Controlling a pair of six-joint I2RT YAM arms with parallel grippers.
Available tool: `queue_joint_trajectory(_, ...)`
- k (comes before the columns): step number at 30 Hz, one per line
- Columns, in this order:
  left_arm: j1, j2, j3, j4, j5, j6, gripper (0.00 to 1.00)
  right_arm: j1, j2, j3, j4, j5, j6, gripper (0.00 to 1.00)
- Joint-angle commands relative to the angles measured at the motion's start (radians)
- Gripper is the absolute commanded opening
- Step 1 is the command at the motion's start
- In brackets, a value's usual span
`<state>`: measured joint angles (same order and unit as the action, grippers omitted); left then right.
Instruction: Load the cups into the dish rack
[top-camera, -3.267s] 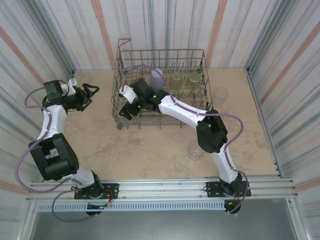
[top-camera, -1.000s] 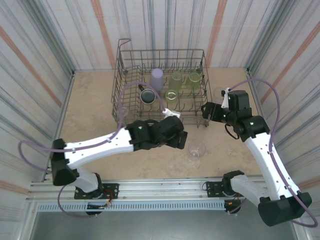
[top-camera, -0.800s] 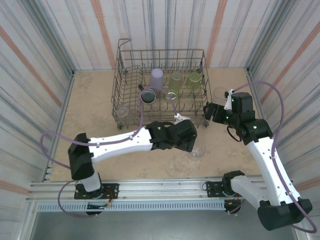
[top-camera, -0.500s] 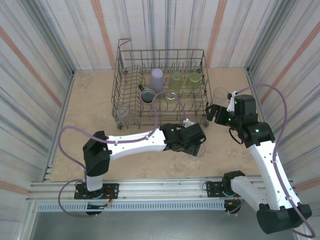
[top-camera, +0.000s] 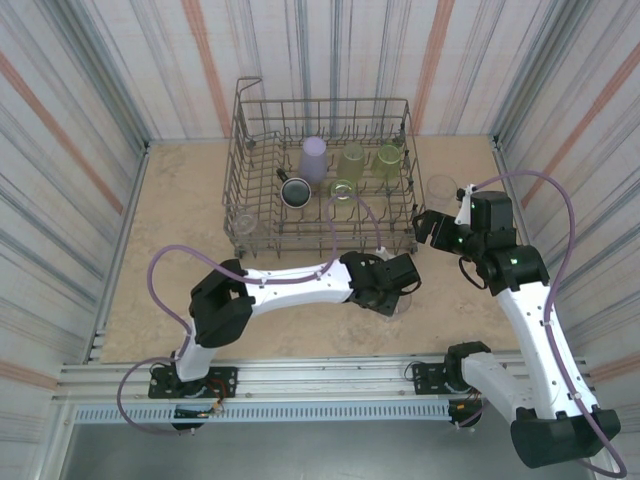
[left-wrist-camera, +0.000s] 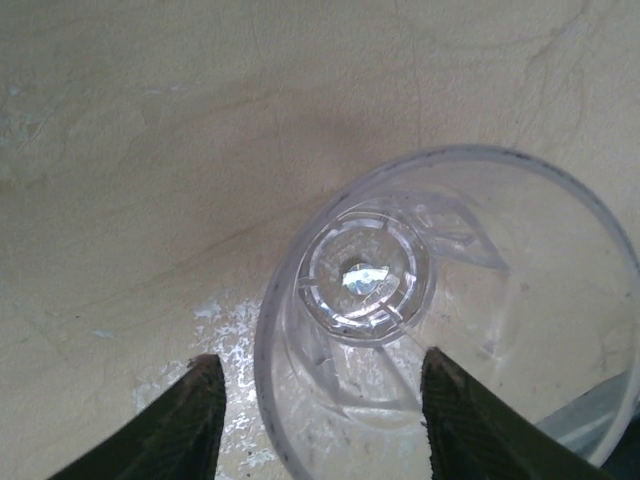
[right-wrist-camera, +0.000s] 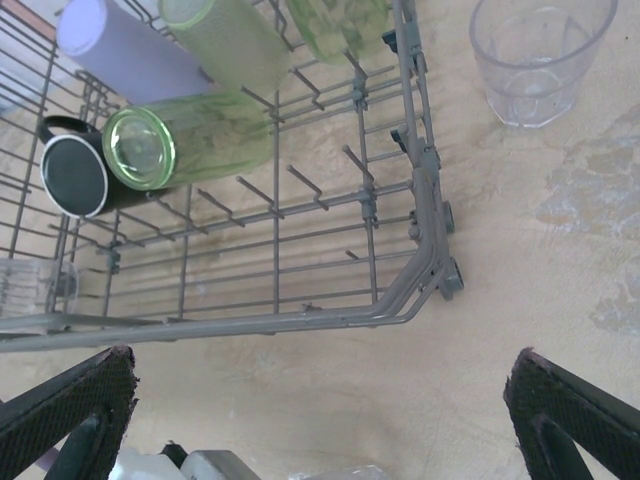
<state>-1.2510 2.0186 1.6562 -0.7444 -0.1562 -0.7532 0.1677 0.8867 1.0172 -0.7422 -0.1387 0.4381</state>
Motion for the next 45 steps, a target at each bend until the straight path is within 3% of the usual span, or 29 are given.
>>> queue_joint_trajectory(1, 0.008, 0.025, 0.046, -0.038, -0.003, 0.008, 0.46, -0.011, -0.02, -0.019, -0.006, -0.022, 0.026, 0.99)
queue_joint_trajectory(9, 0.022, 0.034, 0.057, -0.053, -0.003, 0.008, 0.0, -0.013, -0.031, -0.021, -0.005, -0.032, 0.036, 0.99)
queue_joint_trajectory(35, 0.021, -0.305, -0.035, -0.114, -0.067, 0.01, 0.0, -0.014, -0.051, 0.029, -0.035, -0.063, 0.062, 0.99)
queue_joint_trajectory(45, 0.057, -0.457, -0.071, -0.145, -0.118, 0.02, 0.0, -0.008, -0.04, 0.029, 0.038, -0.17, 0.113, 0.99)
